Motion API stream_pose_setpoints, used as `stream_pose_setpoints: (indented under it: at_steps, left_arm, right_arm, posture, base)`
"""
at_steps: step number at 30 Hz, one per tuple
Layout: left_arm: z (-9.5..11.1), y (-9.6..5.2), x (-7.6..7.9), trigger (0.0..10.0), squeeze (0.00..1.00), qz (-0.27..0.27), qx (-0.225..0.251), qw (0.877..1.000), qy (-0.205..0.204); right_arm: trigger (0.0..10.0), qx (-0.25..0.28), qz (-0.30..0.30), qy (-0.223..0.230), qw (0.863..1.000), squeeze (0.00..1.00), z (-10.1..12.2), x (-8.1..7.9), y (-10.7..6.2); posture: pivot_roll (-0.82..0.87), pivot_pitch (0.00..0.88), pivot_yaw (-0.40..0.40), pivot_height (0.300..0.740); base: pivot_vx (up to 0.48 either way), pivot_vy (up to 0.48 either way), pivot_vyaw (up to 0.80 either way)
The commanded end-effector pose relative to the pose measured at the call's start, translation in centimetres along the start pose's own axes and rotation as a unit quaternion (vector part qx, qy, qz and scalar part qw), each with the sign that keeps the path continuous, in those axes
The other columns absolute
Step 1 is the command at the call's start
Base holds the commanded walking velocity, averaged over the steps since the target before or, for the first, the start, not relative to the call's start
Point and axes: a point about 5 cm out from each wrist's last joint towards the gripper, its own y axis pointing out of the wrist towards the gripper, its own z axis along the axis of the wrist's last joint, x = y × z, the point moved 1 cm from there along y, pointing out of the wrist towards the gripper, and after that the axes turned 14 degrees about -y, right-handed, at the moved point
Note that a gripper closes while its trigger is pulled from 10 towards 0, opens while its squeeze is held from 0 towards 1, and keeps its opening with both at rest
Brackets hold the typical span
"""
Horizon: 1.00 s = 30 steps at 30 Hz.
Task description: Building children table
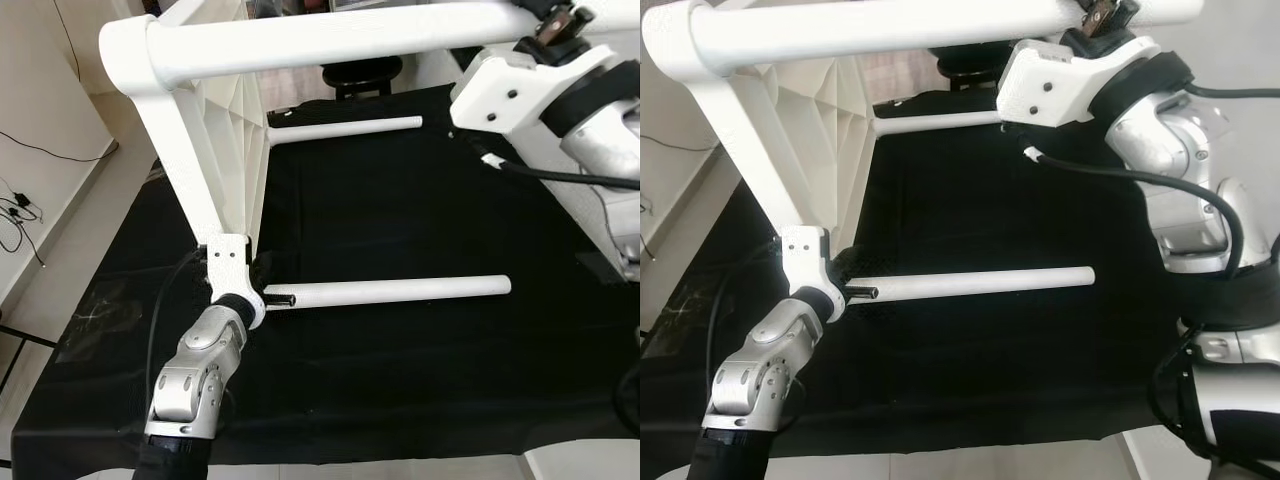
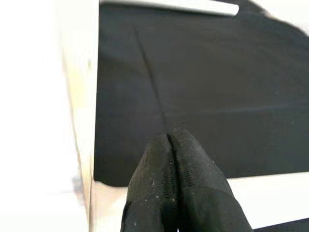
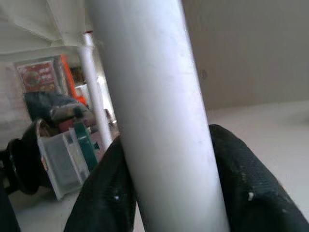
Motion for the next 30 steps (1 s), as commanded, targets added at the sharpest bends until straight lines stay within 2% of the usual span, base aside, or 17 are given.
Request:
stream_pose_setpoints:
  at_steps: [1,3,7,9,15,16,17,18,20,21,22,23,25,26,27,28,30]
  left_arm:
    - [-0.2,0.1,-0.6,10.0,0.0,0.018,-0.008,1.0,-0.006]
    - [-0.4,0.4,-0.7,10.0,0.0,0.026,-0.01,1.0,0.0]
    - [-0.3,1.5,-1.4,10.0,0.0,0.052,-0.007,0.998,0.039]
    - [0.3,2.2,-1.8,10.0,0.0,0.062,0.009,0.996,0.059]
    - [2.4,3.8,-2.7,10.0,0.0,0.084,0.051,0.992,0.076]
    - [2.4,3.8,-2.7,10.0,0.0,0.084,0.051,0.992,0.076]
    - [3.4,4.0,-3.4,10.0,0.0,0.107,0.073,0.987,0.092]
    - [3.4,4.0,-3.4,10.0,0.0,0.107,0.073,0.987,0.092]
    - [5.0,3.7,-3.6,10.0,0.0,0.118,0.117,0.981,0.105]
    - [5.0,3.7,-3.6,10.0,0.0,0.118,0.117,0.981,0.105]
    - [8.2,2.3,-5.2,10.0,0.0,0.158,0.185,0.96,0.139]
    - [8.2,2.3,-5.2,10.0,0.0,0.158,0.185,0.96,0.139]
    - [11.2,0.8,-7.0,10.0,0.0,0.2,0.239,0.936,0.161]
    - [11.2,0.8,-7.0,10.0,0.0,0.2,0.239,0.936,0.161]
    - [13.6,-0.5,-8.4,10.0,0.0,0.23,0.273,0.918,0.174]
    - [13.6,-0.5,-8.4,10.0,0.0,0.23,0.273,0.918,0.174]
    - [18.0,-3.0,-10.2,10.0,0.0,0.265,0.328,0.886,0.194]
  right_arm:
    - [0.0,0.022,0.011,0.013,1.0,0.0,0.8,-0.7,0.4]
    - [0.0,0.024,0.01,0.014,1.0,0.0,0.9,-0.5,0.5]
    - [0.0,0.03,0.007,0.02,0.999,0.0,1.1,-0.2,0.7]
    - [0.0,0.032,0.007,0.024,0.999,0.0,1.2,-0.1,0.7]
    - [0.0,0.034,0.007,0.031,0.999,0.0,1.4,0.0,0.6]
    - [0.0,0.034,0.007,0.031,0.999,0.0,1.4,0.0,0.6]
    - [0.0,0.029,0.009,0.036,0.999,0.0,1.3,0.0,0.5]
    - [0.0,0.029,0.009,0.036,0.999,0.0,1.3,0.0,0.5]
    - [0.0,0.009,0.019,0.044,0.999,0.0,0.6,-0.4,0.2]
    - [0.0,0.009,0.019,0.044,0.999,0.0,0.6,-0.4,0.2]
    - [0.0,-0.05,0.037,0.061,0.996,0.0,-1.6,-1.4,-0.7]
    - [0.0,-0.05,0.037,0.061,0.996,0.0,-1.6,-1.4,-0.7]
    - [0.0,-0.105,0.051,0.07,0.991,0.0,-3.6,-2.2,-1.6]
    - [0.0,-0.105,0.051,0.07,0.991,0.0,-3.6,-2.2,-1.6]
    - [0.0,-0.137,0.062,0.076,0.986,0.0,-4.8,-2.8,-2.4]
    - [0.0,-0.137,0.062,0.076,0.986,0.0,-4.8,-2.8,-2.4]
    - [0.0,-0.187,0.079,0.08,0.976,0.0,-6.6,-3.6,-3.8]
  posture:
    - [-0.23,0.08,0.082,0.74]
    - [-0.23,0.081,0.082,0.74]
    - [-0.24,0.092,0.084,0.74]
    - [-0.25,0.098,0.083,0.74]
    - [-0.26,0.111,0.09,0.74]
    - [-0.26,0.111,0.09,0.74]
    - [-0.26,0.121,0.098,0.74]
    - [-0.26,0.121,0.098,0.74]
    - [-0.26,0.124,0.1,0.74]
    - [-0.26,0.124,0.1,0.74]
    - [-0.24,0.125,0.097,0.74]
    - [-0.24,0.125,0.097,0.74]
    - [-0.23,0.124,0.096,0.74]
    - [-0.23,0.124,0.096,0.74]
    - [-0.22,0.125,0.096,0.74]
    - [-0.22,0.125,0.096,0.74]
    - [-0.2,0.12,0.097,0.74]
  base:
    - [0.0,0.0,0.0]
    - [0.0,0.0,0.0]
    - [0.0,0.0,0.0]
    - [0.0,0.0,0.0]
    - [0.0,0.0,0.0]
    - [0.0,0.0,0.0]
    - [0.0,0.0,0.0]
    - [0.0,0.0,0.0]
    - [0.0,0.0,0.0]
    - [0.0,0.0,0.0]
    - [0.0,0.0,0.0]
    - [0.0,0.0,0.0]
    - [0.0,0.0,0.0]
    - [0.0,0.0,0.0]
    - [0.0,0.0,0.0]
    - [0.0,0.0,0.0]
    - [0.0,0.0,0.0]
